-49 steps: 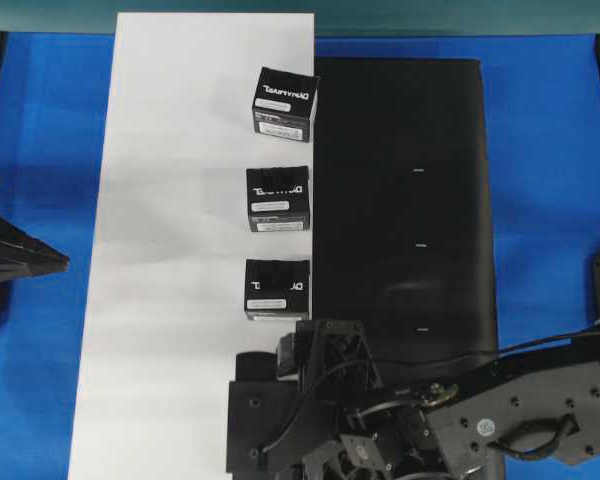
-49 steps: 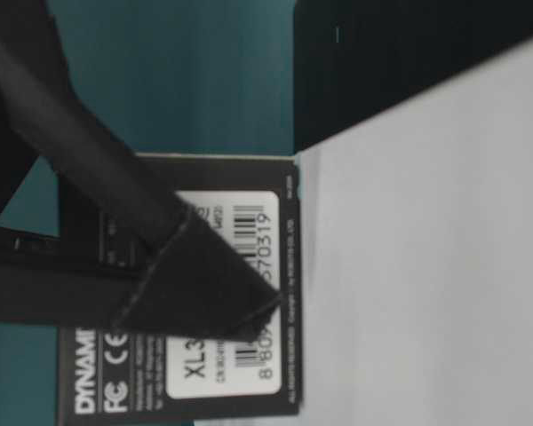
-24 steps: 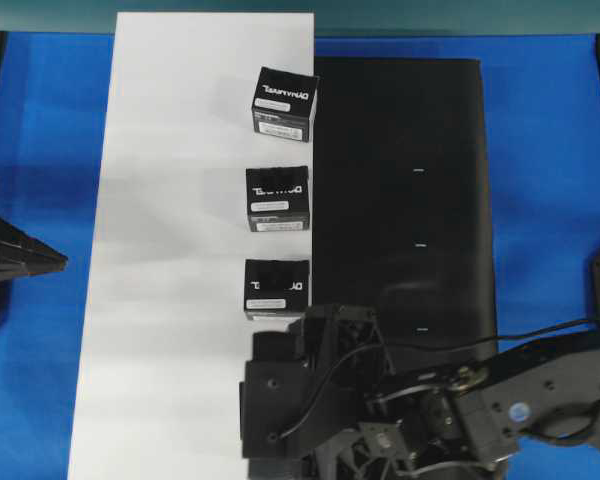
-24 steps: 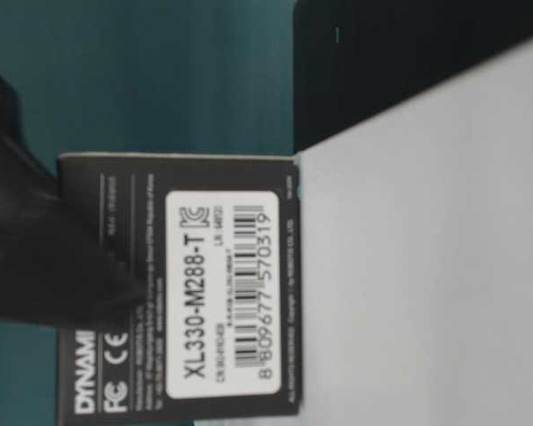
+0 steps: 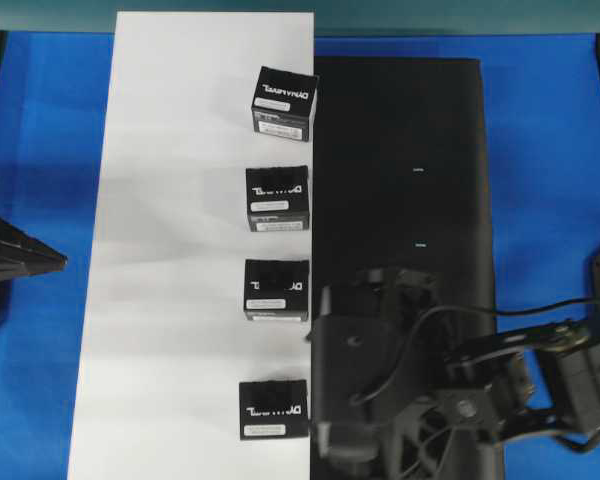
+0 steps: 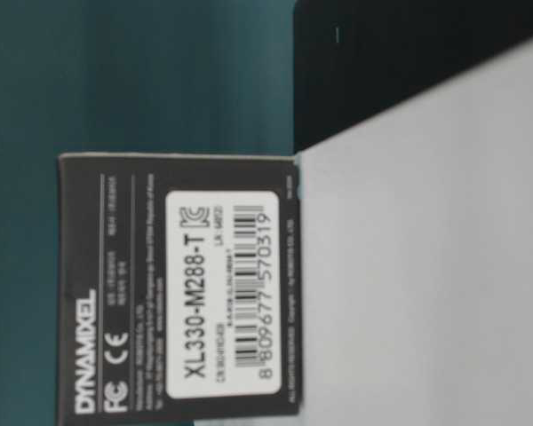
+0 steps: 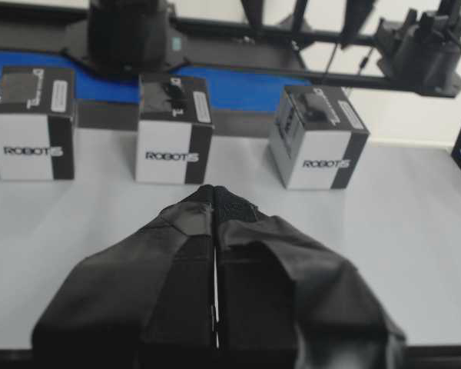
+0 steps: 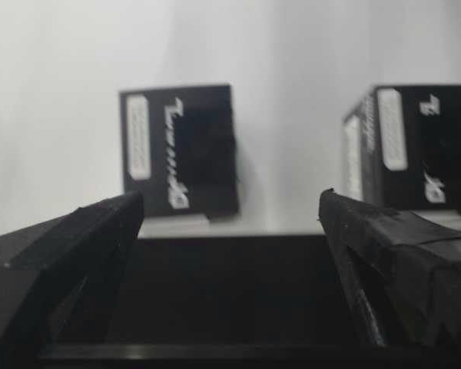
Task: Place the box from the black base onto the white base.
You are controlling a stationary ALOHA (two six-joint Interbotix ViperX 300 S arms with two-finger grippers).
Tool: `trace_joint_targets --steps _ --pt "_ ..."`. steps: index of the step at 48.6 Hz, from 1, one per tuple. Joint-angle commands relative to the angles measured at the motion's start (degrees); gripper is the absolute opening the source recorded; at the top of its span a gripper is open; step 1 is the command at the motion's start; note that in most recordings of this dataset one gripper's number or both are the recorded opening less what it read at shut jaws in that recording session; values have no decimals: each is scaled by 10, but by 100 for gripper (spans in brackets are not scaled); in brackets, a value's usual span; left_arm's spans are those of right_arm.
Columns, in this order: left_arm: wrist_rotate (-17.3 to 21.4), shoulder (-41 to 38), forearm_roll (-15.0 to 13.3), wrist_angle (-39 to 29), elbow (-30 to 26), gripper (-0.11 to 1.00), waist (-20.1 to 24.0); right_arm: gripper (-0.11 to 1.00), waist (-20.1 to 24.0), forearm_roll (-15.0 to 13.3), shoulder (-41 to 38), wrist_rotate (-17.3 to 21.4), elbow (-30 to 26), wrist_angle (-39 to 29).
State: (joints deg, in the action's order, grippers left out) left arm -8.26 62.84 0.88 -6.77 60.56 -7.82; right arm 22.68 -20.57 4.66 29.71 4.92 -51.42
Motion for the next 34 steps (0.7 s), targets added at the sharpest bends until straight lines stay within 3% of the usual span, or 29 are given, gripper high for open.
trace_joint_targets --steps 1,17,34 --pt "1 -3 2 4 -17 -5 -1 99 -4 -9 30 1 17 2" --pt "-3 7 1 -18 -19 -5 -1 99 -39 -25 129 2 122 14" --pt "-4 11 1 -27 -21 -5 -1 99 -88 -26 249 2 242 115"
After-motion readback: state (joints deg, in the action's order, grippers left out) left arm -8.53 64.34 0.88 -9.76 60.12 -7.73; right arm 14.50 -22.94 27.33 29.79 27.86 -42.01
